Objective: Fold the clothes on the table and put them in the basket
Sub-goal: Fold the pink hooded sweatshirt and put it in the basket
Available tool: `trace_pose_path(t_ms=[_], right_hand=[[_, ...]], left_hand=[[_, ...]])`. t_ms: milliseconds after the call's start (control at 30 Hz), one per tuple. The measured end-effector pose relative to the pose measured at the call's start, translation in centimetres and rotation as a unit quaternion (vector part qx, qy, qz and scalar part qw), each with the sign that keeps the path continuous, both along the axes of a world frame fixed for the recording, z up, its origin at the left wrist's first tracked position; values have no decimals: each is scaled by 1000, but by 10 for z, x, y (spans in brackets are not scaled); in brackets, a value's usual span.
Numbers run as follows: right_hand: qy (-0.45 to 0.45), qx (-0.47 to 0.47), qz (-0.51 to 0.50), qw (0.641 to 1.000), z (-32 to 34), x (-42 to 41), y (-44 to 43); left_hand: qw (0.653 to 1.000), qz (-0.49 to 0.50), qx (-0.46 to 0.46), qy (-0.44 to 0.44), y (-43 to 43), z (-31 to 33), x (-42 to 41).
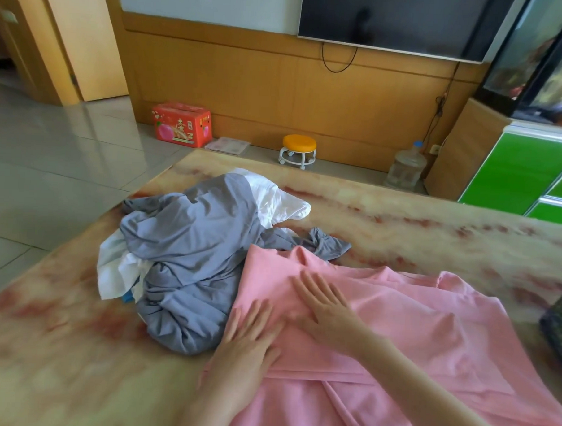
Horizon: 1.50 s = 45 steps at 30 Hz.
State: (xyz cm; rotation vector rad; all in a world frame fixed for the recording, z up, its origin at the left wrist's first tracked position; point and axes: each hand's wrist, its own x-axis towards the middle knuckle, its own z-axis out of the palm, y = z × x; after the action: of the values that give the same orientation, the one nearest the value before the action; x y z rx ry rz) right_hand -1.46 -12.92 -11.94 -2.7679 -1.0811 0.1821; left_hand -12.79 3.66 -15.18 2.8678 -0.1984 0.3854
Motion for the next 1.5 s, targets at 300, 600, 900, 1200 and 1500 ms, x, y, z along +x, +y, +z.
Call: trace_pose_path(t_ms=[300,600,900,1200,1500], right_hand=[[-9,58,-57,997,16,-4,-54],[13,-4,-197,980,-7,-25,-170],[-26,81,-336,938,23,-12,-210],[53,253,-463,848,18,1,-237],[-45,52,-349,934,27,-9,-234]], left_hand=[[997,73,-2,25,-1,2,-2],[986,72,37,147,-26,10,54],[980,85,-9,177,-29,38,71],[970,54,38,233,-36,32,81],[974,52,34,218,-37,33,70]])
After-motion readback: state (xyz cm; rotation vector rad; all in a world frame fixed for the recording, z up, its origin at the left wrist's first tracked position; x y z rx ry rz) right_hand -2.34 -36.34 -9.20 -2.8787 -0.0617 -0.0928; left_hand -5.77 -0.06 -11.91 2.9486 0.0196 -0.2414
